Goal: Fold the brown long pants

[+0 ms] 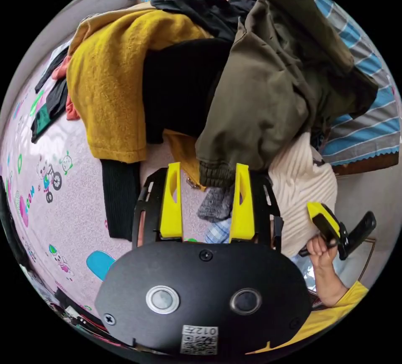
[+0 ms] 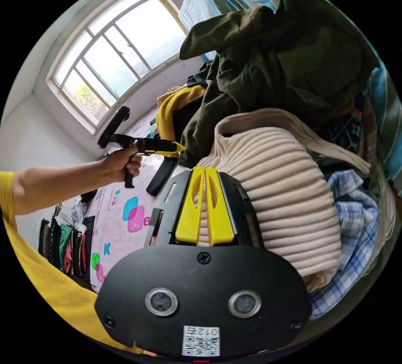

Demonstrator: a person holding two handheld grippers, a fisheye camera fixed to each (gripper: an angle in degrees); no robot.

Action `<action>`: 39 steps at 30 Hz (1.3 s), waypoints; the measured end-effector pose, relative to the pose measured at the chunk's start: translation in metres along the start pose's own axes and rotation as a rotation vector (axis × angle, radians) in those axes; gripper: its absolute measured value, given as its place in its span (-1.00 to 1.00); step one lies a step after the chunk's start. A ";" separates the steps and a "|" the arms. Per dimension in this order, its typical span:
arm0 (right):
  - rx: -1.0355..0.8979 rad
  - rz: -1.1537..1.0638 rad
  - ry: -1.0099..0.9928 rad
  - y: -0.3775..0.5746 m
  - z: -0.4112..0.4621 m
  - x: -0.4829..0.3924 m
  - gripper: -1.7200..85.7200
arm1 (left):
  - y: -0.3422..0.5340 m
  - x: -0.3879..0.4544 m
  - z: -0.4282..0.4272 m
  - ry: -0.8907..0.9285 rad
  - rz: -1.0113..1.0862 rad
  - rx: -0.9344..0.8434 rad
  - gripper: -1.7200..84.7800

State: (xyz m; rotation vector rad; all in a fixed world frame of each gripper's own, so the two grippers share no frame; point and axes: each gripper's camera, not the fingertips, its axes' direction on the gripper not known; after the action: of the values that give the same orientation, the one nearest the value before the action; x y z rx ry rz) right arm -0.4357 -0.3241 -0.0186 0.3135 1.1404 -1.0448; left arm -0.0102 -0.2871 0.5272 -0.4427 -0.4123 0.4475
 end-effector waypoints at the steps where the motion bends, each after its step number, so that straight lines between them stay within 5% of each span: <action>1: 0.017 0.007 -0.009 -0.002 -0.010 0.005 -0.94 | -0.011 -0.001 0.008 0.026 0.022 -0.021 -0.66; 8: 0.137 -0.044 0.198 -0.096 -0.058 0.024 -0.87 | -0.026 -0.010 0.003 0.281 0.162 -0.096 -0.93; 10: 0.093 -0.043 0.234 -0.141 -0.048 0.034 -0.76 | -0.016 -0.025 -0.031 0.589 0.190 0.055 -0.95; 13: -0.009 -0.029 0.223 -0.184 -0.019 0.045 -0.60 | -0.001 -0.042 -0.077 0.739 0.207 0.211 -0.96; 17: -0.130 -0.024 0.308 -0.212 0.026 0.053 -0.59 | 0.026 -0.061 -0.098 0.625 0.172 0.222 -0.95; 20: -0.076 -0.012 0.356 -0.217 0.021 0.045 -0.78 | 0.059 -0.087 -0.084 0.568 0.062 0.153 -0.94; 24: 0.011 -0.055 -0.040 -0.218 -0.022 0.016 -0.90 | 0.109 -0.122 -0.072 0.536 -0.119 0.195 -0.84; 28: 0.007 -0.207 -0.394 -0.234 -0.057 -0.044 -0.93 | 0.140 -0.099 -0.099 0.389 -0.035 0.268 -0.58; 39: 0.069 -0.582 -0.791 -0.233 -0.161 -0.261 -0.95 | 0.289 -0.085 -0.296 0.107 0.118 0.617 -0.65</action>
State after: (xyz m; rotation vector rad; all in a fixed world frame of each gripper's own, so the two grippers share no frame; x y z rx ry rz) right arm -0.7269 -0.2003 0.2005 -0.3909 0.4679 -1.5296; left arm -0.0334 -0.1872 0.1170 0.1088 -0.1297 0.6340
